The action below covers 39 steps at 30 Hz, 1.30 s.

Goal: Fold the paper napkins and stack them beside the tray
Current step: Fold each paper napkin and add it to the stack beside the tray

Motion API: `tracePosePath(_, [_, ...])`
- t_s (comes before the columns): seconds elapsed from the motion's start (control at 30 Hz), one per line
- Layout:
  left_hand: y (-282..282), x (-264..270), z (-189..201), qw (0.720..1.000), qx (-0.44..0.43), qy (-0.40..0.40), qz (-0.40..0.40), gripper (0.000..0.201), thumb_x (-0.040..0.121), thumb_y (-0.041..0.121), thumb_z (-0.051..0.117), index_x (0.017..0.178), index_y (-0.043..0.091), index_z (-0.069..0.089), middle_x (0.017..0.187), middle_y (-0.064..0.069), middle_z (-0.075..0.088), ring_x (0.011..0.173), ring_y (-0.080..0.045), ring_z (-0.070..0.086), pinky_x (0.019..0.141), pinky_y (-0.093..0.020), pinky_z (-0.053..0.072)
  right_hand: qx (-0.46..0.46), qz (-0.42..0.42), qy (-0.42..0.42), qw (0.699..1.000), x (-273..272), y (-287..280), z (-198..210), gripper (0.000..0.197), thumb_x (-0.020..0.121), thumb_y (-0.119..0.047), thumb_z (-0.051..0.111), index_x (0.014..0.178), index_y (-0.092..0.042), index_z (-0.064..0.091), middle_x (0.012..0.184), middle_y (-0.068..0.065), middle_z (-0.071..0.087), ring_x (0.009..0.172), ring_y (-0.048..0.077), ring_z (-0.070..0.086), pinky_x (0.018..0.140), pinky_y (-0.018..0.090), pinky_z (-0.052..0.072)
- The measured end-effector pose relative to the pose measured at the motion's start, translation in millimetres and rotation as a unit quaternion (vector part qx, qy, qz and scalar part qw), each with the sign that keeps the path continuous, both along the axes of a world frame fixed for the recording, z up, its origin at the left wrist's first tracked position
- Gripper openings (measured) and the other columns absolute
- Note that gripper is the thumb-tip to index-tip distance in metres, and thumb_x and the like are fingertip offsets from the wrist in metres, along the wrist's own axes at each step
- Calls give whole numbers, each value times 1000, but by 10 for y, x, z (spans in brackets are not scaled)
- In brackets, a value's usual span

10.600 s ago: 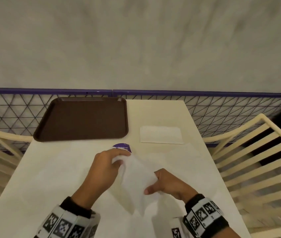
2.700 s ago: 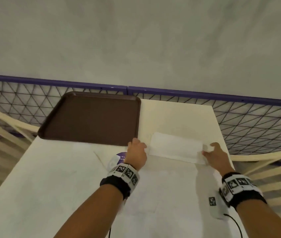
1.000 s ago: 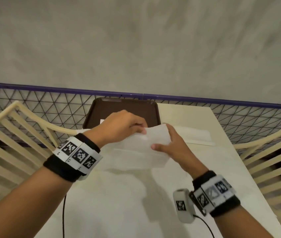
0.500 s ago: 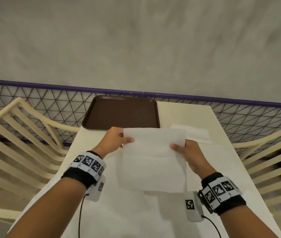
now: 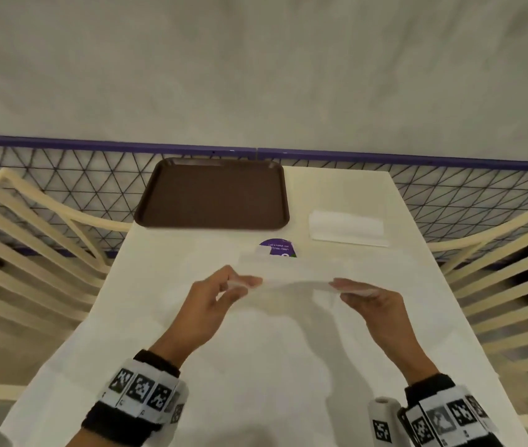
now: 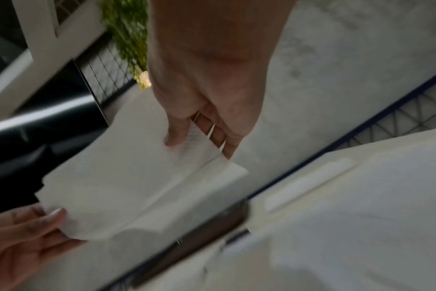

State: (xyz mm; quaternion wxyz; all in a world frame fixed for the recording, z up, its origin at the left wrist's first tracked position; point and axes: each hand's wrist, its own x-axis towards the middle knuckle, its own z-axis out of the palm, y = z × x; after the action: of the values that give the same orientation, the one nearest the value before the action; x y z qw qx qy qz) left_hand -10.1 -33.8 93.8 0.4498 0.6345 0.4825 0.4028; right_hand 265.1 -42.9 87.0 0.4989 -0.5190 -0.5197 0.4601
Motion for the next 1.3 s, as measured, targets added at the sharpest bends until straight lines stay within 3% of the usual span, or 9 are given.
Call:
tracePosePath(0.07, [-166, -29, -375, 998, -30, 52, -21, 14, 92, 3, 53, 82, 12, 57, 104, 22, 69, 105, 0, 62, 93, -21, 48, -42, 29, -42, 998, 86, -130, -331, 35, 73, 11, 65, 68, -21, 77, 87, -4, 75, 100, 6, 66, 87, 21, 51])
tracePosePath(0.23, [-582, -40, -1085, 988, -81, 105, -82, 52, 91, -3, 50, 76, 47, 54, 106, 31, 63, 107, 6, 58, 90, -14, 46, -167, 100, -140, 971, 198, -504, -904, 33, 75, 10, 67, 67, -21, 77, 86, -16, 74, 96, -10, 61, 82, 3, 41])
tracePosePath(0.47, [-520, 32, -1120, 986, -74, 150, 4, 34, 91, 8, 56, 76, 39, 52, 79, 11, 68, 82, -4, 63, 74, -16, 48, -171, 64, -192, 964, 179, -472, -955, 25, 79, -2, 68, 72, -26, 73, 72, -28, 69, 73, -13, 62, 67, 1, 42])
tracePosePath(0.63, [-107, 276, -1040, 969, -74, 211, 100, 19, 88, 17, 62, 93, 22, 43, 60, 4, 53, 55, -10, 50, 54, -18, 35, -210, -23, -278, 937, 110, -184, -994, 30, 83, -14, 66, 57, -10, 52, 52, -2, 48, 52, 15, 45, 53, 26, 32])
tracePosePath(0.87, [-290, 617, -1157, 914, 124, 387, -7, 43, 79, 18, 62, 122, 12, 55, 122, -6, 62, 110, -25, 62, 89, -35, 52, -217, -14, -398, 891, 32, -102, -1079, 47, 82, -21, 64, 59, -16, 24, 55, -4, 32, 50, 11, 28, 46, 22, 19])
tracePosePath(0.97, [-458, 779, -1249, 860, 96, 479, -148, 56, 97, 43, 14, 141, 17, 37, 151, 0, 28, 140, -20, 26, 114, -35, 17, -224, -18, -395, 891, 31, -90, -1093, 45, 83, -21, 64, 59, -16, 26, 56, -5, 34, 51, 11, 29, 47, 20, 21])
tracePosePath(1.07, [-495, 805, -1337, 824, 96, 539, -148, 69, 94, 53, -5, 145, 21, 28, 154, -2, 17, 141, -22, 8, 119, -39, 6, -227, -31, -378, 897, 22, -87, -1094, 36, 84, -20, 64, 65, -12, 34, 59, -4, 37, 56, 15, 33, 48, 21, 23])
tracePosePath(1.2, [-547, 752, -1495, 805, -17, 554, -211, 60, 97, 54, 5, 144, 27, 30, 146, -2, 41, 135, -30, 28, 112, -42, 8, -243, -36, -356, 902, 10, -95, -1098, 23, 84, -17, 63, 76, -1, 49, 70, 4, 44, 68, 20, 40, 60, 27, 28])
tracePosePath(1.3, [-541, 715, -1483, 832, -6, 521, -189, 63, 94, 58, -2, 148, 26, 0, 158, 1, -3, 140, -33, 12, 111, -46, 3, -236, -51, -338, 909, -7, -133, -1050, 28, 85, -14, 62, 109, -1, 56, 82, 3, 51, 78, 19, 47, 67, 24, 33])
